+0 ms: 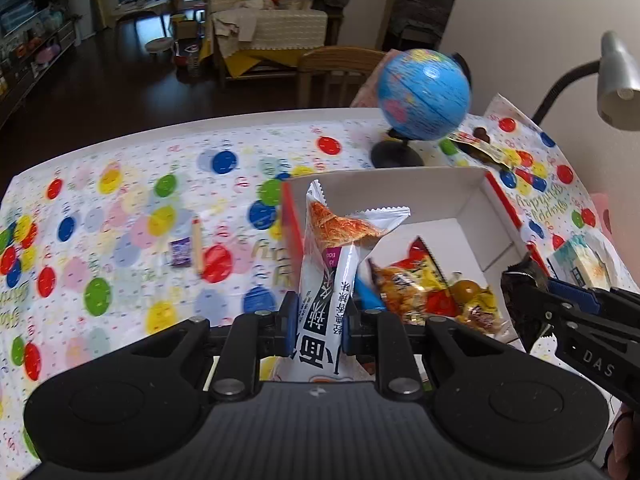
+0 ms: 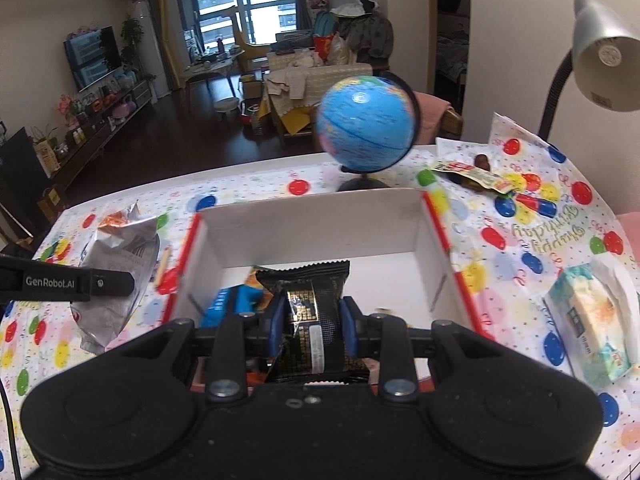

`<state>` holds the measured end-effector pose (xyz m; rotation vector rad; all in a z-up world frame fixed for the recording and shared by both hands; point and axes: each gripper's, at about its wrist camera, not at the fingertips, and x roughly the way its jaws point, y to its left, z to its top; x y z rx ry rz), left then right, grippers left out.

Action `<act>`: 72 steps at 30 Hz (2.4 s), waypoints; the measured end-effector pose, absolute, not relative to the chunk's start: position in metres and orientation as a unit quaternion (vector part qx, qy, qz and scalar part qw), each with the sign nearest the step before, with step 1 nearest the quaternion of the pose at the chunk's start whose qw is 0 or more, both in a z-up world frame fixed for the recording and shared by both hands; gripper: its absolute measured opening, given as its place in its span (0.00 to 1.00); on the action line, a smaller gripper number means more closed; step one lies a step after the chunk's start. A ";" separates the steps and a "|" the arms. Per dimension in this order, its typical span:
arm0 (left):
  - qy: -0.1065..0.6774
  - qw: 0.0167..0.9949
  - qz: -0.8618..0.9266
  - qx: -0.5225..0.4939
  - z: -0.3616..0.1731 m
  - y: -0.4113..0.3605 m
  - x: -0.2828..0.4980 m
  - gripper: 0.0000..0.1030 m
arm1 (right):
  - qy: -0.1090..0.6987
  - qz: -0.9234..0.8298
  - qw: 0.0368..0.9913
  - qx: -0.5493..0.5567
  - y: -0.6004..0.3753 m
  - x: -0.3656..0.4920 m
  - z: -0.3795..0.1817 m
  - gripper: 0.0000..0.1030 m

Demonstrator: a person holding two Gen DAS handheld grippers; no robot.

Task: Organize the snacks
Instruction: 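Carry the white biscuit bag with left tool while right carries chocolate bar over the red box, then open left tool to drop the biscuit bag into the box while right drops chocolate bar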

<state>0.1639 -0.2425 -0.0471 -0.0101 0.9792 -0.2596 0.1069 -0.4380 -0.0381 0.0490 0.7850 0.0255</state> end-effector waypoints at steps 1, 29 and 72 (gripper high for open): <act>0.471 0.873 -0.127 -0.003 -0.049 -0.249 0.166 0.19 | 0.383 0.010 0.923 0.025 -0.442 0.107 -0.039 0.27; 0.525 0.839 -0.133 0.054 -0.118 -0.333 0.220 0.19 | 0.439 -0.009 0.898 0.019 -0.494 0.174 -0.101 0.28; 0.432 0.893 -0.128 -0.004 -0.035 -0.246 0.153 0.78 | 0.380 0.092 0.920 0.005 -0.436 0.119 -0.022 0.92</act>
